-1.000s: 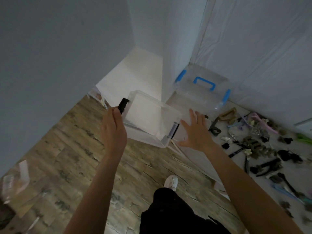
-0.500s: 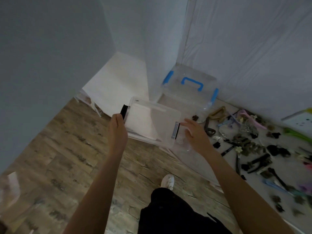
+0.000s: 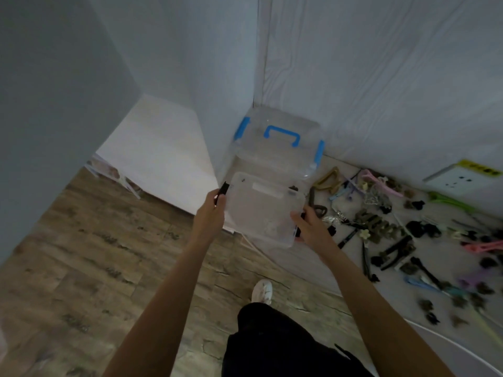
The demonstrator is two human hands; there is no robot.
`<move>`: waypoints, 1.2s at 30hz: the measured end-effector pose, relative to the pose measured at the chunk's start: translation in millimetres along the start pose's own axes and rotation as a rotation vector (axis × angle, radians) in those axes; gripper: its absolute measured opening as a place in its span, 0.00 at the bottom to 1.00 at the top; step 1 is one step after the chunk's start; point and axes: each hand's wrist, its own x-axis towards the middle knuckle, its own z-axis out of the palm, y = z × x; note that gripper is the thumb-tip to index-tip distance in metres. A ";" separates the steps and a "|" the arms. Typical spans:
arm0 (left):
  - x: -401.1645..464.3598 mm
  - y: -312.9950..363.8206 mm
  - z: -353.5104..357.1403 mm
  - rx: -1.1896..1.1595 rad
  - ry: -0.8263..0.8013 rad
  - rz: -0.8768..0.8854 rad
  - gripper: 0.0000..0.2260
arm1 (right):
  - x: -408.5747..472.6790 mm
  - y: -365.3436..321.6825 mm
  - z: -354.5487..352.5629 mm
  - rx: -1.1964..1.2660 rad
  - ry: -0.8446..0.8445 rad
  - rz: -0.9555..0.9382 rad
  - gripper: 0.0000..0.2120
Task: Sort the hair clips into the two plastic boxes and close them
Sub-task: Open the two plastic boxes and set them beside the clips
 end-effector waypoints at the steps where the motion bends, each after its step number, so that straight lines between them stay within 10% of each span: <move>1: 0.4 -4.4 0.3 -0.004 -0.007 -0.002 0.17 | 1.3 -0.2 0.8 0.010 0.011 0.009 0.22; 9: -6.2 -3.9 -10.2 0.302 0.269 0.219 0.17 | 2.1 -12.3 8.5 -0.037 0.022 -0.040 0.21; 16: 3.0 57.2 -3.9 0.351 0.266 0.600 0.16 | 17.2 -57.4 -47.2 -0.204 0.516 -0.289 0.15; 36: 77.2 112.1 57.7 0.452 0.176 0.307 0.24 | 69.7 -53.0 -117.1 0.133 0.250 -0.225 0.19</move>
